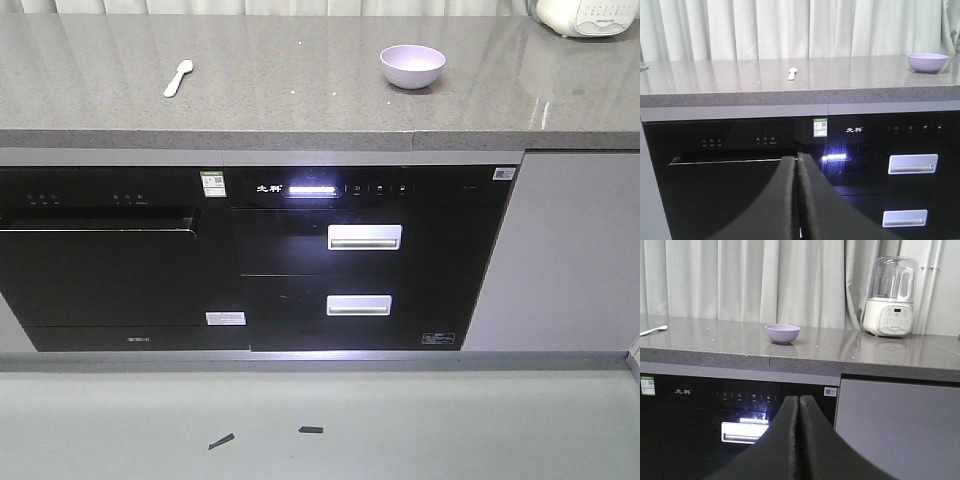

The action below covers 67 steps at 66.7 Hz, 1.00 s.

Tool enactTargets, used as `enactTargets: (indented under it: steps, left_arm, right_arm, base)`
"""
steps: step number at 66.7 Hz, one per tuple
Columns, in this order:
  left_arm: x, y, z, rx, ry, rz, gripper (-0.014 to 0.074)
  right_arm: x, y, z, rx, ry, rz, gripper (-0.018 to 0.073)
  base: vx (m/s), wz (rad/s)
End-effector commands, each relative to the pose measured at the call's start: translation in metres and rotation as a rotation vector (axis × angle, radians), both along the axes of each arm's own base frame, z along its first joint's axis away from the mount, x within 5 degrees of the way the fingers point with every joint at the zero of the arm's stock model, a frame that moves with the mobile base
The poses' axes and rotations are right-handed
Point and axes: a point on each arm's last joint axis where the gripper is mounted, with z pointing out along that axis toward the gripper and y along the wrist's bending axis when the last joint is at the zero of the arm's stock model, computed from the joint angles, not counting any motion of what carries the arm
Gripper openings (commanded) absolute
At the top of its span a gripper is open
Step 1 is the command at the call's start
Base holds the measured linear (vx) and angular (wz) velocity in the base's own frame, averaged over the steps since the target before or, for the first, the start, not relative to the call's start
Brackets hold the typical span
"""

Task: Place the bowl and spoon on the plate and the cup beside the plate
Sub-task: 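Approach the counter edge, centering the spoon and bowl ahead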

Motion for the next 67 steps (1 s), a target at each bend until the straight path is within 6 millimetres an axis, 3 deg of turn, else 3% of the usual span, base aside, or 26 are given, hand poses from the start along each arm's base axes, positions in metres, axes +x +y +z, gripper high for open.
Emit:
enactTargets:
  steps: [1,67]
  left_arm:
    - [0.0014,-0.0004,-0.0043,-0.009,-0.036,-0.005,-0.0006]
    - [0.0014,-0.0004,-0.0043,-0.009,-0.036,-0.005,-0.0006]
  right_arm:
    - [-0.0010,0.0007,0.0020,-0.009,-0.073,0.008,-0.0005]
    - [-0.0010,0.0007,0.0020,-0.009,-0.073,0.008,-0.0005]
  base:
    - [0.04,0.01]
    - [0.05,0.01]
